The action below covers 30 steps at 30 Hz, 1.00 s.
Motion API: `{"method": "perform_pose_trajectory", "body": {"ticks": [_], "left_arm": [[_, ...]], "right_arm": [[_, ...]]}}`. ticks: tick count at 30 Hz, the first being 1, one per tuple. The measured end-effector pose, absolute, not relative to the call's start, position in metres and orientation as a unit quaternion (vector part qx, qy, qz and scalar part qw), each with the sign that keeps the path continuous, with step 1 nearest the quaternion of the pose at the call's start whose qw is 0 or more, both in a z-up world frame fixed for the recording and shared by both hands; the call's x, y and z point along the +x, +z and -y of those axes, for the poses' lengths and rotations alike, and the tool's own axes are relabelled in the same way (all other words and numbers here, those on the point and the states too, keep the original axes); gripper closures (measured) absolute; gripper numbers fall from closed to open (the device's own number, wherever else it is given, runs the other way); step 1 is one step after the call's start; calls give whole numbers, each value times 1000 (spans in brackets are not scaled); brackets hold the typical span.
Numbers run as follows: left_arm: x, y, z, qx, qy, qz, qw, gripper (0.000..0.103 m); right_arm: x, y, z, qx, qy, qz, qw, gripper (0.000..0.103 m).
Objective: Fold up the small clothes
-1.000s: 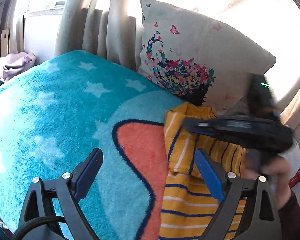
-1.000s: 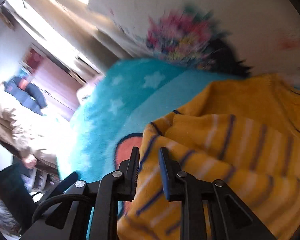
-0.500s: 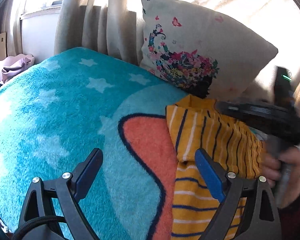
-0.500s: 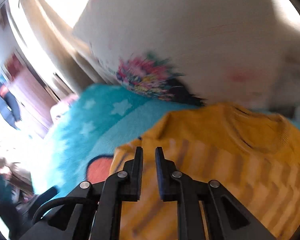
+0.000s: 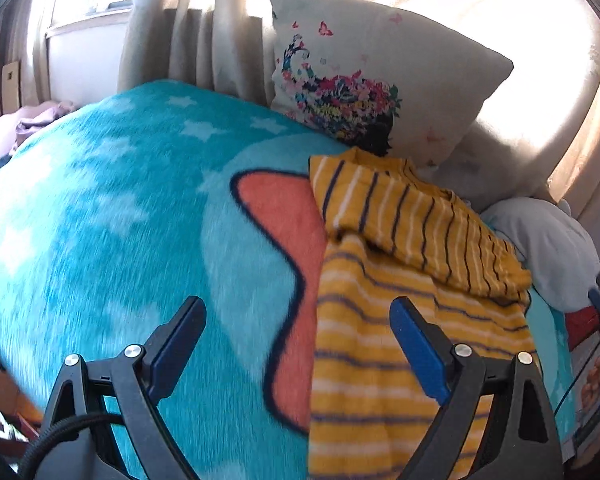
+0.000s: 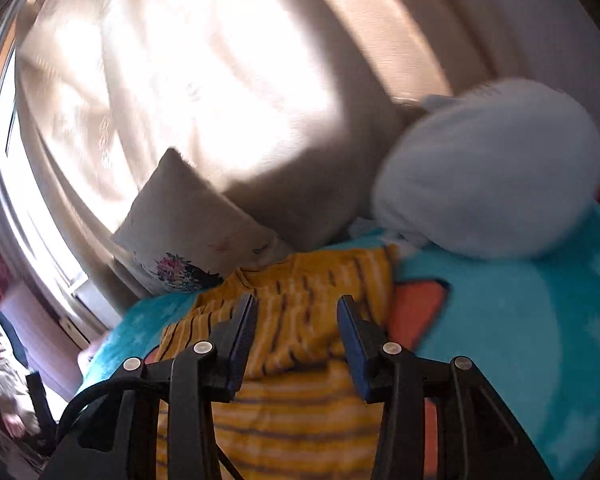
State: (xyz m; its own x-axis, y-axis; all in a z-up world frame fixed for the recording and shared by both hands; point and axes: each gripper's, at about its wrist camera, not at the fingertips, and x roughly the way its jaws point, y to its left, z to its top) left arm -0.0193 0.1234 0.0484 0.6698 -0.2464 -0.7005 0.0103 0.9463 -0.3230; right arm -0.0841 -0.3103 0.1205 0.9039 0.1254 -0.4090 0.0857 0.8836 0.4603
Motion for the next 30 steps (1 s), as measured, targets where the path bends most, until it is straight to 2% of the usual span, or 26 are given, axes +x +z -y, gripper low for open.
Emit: {"method": "perform_pose_trajectory", "body": {"ticks": [7,16,24,30], "left_arm": [[-70,27,-127,-145,-63,-425,891,10],[-126,3,-130,-135,-75,-438,885,10],[-141,-19,-133,-236,-144,-456,846,10],[-145,-25,-117,-257,-202,-457,827,10]], "right_arm": [[-152,93,329,348,27,-186,918,57],[-185,36,299,267,73,-343,898,57],[-209,4,281,269,108,-375,881,57],[-211,1,270,273,136,-369,878,55]]}}
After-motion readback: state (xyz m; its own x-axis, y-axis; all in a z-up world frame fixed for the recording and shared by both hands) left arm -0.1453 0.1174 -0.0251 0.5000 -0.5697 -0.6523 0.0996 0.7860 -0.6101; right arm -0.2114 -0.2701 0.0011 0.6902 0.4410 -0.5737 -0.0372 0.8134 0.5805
